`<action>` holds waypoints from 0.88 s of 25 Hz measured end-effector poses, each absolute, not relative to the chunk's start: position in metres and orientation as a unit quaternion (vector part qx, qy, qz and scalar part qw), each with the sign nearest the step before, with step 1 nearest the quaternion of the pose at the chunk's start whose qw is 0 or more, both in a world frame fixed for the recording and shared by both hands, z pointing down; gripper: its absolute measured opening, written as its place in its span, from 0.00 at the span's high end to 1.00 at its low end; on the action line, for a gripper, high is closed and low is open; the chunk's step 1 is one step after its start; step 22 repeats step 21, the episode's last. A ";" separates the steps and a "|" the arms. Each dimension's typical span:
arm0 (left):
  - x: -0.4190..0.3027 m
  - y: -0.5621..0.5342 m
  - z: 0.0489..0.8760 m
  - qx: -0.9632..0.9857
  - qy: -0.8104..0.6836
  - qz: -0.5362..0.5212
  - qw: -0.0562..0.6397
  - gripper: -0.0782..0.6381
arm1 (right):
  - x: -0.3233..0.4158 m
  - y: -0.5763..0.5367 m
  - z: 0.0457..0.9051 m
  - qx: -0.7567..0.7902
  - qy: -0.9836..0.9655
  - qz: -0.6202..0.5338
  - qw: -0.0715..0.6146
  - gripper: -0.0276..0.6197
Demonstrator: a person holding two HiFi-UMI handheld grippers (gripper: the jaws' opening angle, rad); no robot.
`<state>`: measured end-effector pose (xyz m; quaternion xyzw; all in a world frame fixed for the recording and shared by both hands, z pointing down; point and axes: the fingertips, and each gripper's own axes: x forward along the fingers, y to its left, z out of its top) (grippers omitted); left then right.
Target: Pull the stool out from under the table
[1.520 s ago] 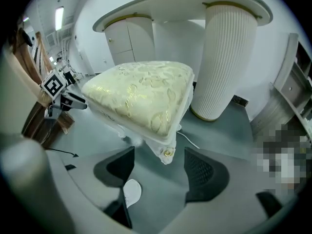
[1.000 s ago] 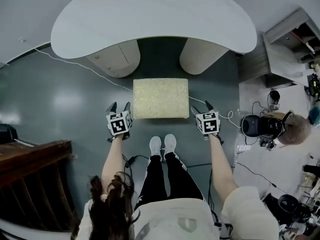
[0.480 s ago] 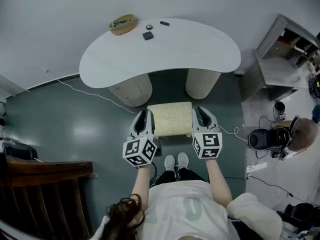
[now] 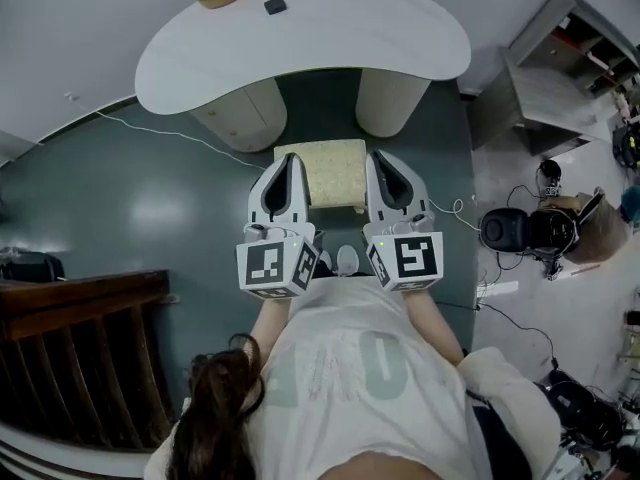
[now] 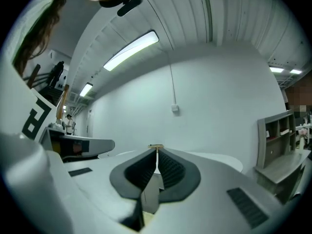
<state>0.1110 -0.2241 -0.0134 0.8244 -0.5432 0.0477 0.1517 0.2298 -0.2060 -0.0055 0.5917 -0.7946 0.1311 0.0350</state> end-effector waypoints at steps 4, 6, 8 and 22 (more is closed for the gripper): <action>0.119 -0.227 -0.005 0.825 -0.543 0.054 0.149 0.85 | 0.242 -0.205 0.000 0.592 -0.795 0.130 0.038 0.90; 0.117 -0.232 -0.007 0.819 -0.551 0.049 0.150 0.85 | 0.246 -0.209 0.001 0.589 -0.796 0.131 0.040 0.90; 0.116 -0.235 -0.010 0.816 -0.554 0.039 0.158 0.85 | 0.248 -0.213 0.001 0.587 -0.798 0.131 0.039 0.90; 0.107 -0.241 -0.026 0.805 -0.558 -0.031 0.202 0.85 | 0.238 -0.224 -0.010 0.567 -0.817 0.104 0.029 0.91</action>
